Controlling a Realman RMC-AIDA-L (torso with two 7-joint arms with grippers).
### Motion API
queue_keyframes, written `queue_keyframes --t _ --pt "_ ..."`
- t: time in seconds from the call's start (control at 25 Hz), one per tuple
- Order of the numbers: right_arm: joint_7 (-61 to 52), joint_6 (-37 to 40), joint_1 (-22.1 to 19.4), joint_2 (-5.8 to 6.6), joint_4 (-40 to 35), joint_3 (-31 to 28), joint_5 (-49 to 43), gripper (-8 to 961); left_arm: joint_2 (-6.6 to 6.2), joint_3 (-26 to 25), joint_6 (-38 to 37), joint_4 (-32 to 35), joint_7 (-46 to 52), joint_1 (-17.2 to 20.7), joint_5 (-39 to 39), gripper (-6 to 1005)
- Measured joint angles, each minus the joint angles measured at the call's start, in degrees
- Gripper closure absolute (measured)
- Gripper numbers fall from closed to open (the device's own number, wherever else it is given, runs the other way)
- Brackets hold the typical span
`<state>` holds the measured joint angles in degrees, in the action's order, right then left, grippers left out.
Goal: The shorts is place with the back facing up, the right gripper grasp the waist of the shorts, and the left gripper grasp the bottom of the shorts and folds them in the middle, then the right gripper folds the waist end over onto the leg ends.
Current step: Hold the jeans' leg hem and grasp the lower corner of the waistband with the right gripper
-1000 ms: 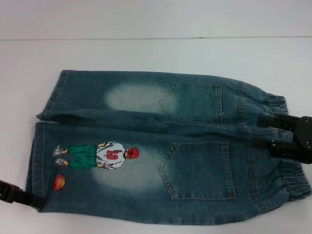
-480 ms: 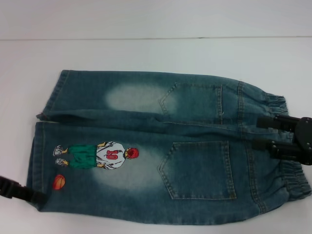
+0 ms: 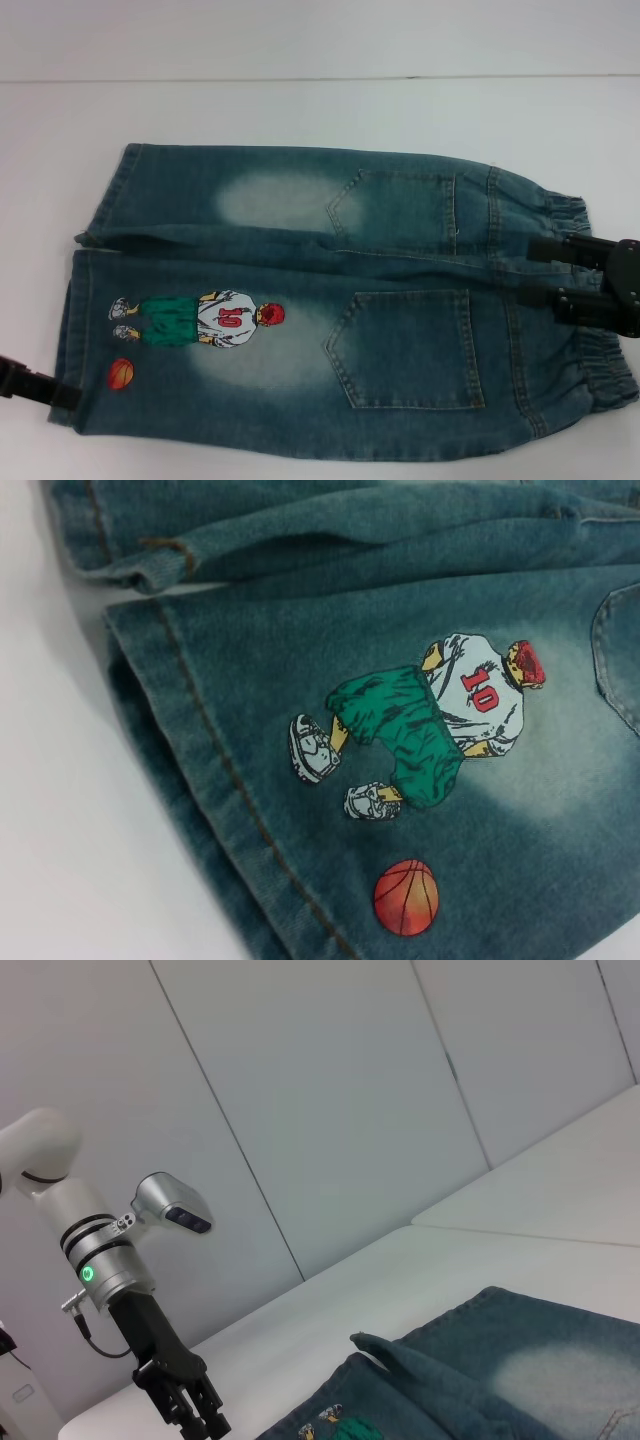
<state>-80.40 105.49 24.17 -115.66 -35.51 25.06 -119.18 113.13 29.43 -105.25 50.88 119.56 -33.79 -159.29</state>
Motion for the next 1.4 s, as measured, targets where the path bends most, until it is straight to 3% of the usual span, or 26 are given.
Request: queue_keyframes --t 1.4 --pt "0.1 0.0 -0.1 0.0 -0.1 0.0 0.0 152 1.53 1.9 2.8 -2.1 -0.6 0.6 -1.8 495"
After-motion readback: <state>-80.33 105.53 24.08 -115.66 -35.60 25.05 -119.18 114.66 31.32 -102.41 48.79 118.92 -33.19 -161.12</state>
